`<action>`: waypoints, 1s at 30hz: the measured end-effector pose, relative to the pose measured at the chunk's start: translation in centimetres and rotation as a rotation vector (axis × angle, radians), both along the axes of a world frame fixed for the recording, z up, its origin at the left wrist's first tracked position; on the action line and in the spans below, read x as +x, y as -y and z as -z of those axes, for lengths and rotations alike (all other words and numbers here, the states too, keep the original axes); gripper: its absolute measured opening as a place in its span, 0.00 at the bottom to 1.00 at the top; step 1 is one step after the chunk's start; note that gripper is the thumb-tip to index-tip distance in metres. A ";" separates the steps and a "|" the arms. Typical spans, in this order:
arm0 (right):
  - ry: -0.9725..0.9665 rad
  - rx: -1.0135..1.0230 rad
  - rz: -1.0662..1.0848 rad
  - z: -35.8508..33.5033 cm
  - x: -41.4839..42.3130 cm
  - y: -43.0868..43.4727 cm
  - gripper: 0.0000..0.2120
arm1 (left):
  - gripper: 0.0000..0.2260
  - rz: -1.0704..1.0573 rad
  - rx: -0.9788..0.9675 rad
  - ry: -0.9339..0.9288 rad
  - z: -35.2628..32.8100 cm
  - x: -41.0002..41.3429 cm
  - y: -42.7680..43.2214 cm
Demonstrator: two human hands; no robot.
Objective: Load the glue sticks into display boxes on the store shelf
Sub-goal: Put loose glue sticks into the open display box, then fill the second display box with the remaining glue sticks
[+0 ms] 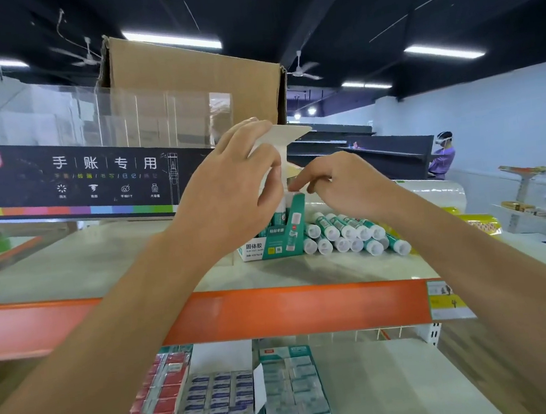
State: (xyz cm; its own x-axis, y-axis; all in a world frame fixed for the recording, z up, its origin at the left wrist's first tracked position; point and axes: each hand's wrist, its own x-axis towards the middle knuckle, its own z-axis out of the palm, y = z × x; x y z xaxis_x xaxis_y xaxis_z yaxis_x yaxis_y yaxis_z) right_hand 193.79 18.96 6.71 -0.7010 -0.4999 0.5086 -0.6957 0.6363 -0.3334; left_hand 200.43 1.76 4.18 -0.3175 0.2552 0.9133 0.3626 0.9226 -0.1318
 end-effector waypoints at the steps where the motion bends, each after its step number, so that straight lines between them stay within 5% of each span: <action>1: -0.003 0.004 -0.009 0.1 0.0 0.0 0.25 | 0.13 0.000 0.000 0.000 0.0 0.0 0.0; 10: 0.020 0.043 -0.005 0.4 -0.3 -0.3 0.28 | 0.14 -0.008 -0.024 -0.017 0.0 -0.1 -0.1; 24: 0.227 -0.391 -0.011 -0.9 -1.3 -0.8 0.20 | 0.07 0.048 -0.034 -0.117 0.5 0.9 0.1; 30: 0.142 -0.249 -0.057 -1.3 -1.0 0.2 0.13 | 0.09 0.040 0.007 -0.058 0.2 1.1 -0.4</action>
State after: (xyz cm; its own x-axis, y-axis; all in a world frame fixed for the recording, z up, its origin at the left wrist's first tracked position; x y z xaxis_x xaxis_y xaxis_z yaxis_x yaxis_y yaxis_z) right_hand 192.76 18.75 8.03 -0.7479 -0.4129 0.5197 -0.6636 0.4838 -0.5706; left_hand 201.54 2.19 3.98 -0.2540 0.2603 0.9315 0.3916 0.9083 -0.1470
